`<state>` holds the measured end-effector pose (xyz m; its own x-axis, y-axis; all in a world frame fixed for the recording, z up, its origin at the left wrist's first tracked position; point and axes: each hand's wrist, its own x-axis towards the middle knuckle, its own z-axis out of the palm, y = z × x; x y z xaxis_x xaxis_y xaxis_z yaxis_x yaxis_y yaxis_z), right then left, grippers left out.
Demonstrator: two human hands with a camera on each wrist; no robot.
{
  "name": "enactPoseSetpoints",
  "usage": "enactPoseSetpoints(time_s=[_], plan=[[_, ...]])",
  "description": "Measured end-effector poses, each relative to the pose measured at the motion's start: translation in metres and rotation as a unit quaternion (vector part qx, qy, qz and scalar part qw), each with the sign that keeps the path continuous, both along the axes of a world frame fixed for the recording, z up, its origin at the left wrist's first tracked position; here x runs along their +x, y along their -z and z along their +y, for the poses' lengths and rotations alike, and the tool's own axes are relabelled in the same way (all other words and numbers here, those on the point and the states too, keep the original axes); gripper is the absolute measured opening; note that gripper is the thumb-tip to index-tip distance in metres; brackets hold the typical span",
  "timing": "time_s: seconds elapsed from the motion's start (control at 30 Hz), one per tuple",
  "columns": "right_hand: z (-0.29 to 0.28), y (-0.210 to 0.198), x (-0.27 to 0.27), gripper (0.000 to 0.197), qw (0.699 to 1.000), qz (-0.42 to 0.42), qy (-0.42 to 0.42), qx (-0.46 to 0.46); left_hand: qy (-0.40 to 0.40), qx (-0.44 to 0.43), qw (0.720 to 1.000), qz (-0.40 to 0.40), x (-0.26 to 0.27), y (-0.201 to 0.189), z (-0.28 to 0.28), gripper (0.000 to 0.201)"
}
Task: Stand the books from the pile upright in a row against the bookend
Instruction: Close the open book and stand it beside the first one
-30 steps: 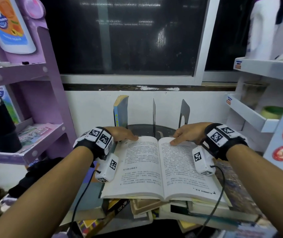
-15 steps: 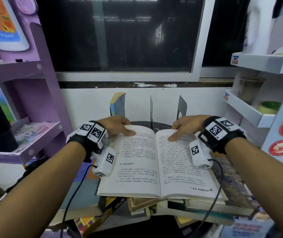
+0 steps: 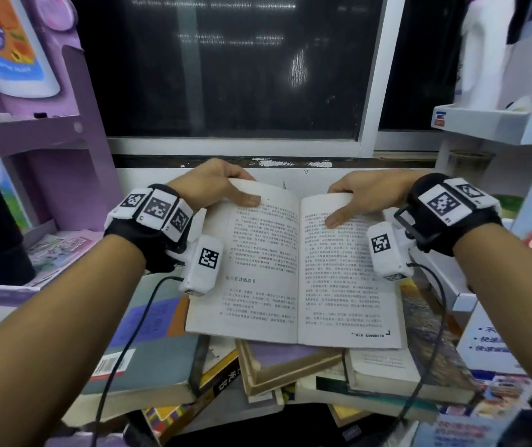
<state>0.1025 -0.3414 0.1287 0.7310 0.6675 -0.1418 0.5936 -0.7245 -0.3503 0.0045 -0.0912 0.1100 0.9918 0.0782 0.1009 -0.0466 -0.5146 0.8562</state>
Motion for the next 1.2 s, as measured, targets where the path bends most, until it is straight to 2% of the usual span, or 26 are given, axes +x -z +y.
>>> enactPoseSetpoints(time_s=[0.2, 0.4, 0.5, 0.63, 0.93, 1.03, 1.2], plan=[[0.007, -0.022, -0.005, 0.03, 0.997, -0.075, 0.01, 0.033, -0.021, -0.048, 0.995, -0.083, -0.011, -0.018, 0.0, 0.022], [0.003, -0.018, -0.003, 0.031, 0.988, -0.134, 0.05, 0.061, -0.098, -0.043, 0.983, -0.148, -0.011, 0.0, 0.009, 0.022], [-0.01, -0.018, -0.002, 0.036, 0.986, -0.117, 0.077, 0.09, -0.141, -0.064, 0.972, -0.176, -0.013, 0.009, 0.014, 0.025], [-0.019, -0.014, -0.006, 0.031, 0.98, -0.058, 0.088, 0.168, -0.133, -0.112, 0.97, -0.168, -0.019, 0.013, 0.017, 0.029], [-0.002, -0.006, -0.024, 0.037, 0.929, -0.097, 0.111, 0.339, -0.153, -0.191, 0.951, -0.19, -0.019, 0.014, -0.005, 0.039], [0.007, -0.003, -0.029, 0.035, 0.912, -0.094, 0.129, 0.379, -0.138, -0.227, 0.948, -0.173, -0.016, 0.013, -0.014, 0.034], [0.017, -0.006, -0.052, 0.03, 0.901, -0.012, 0.086, 0.425, -0.117, -0.186, 0.961, -0.168, -0.019, 0.008, -0.029, 0.024]])
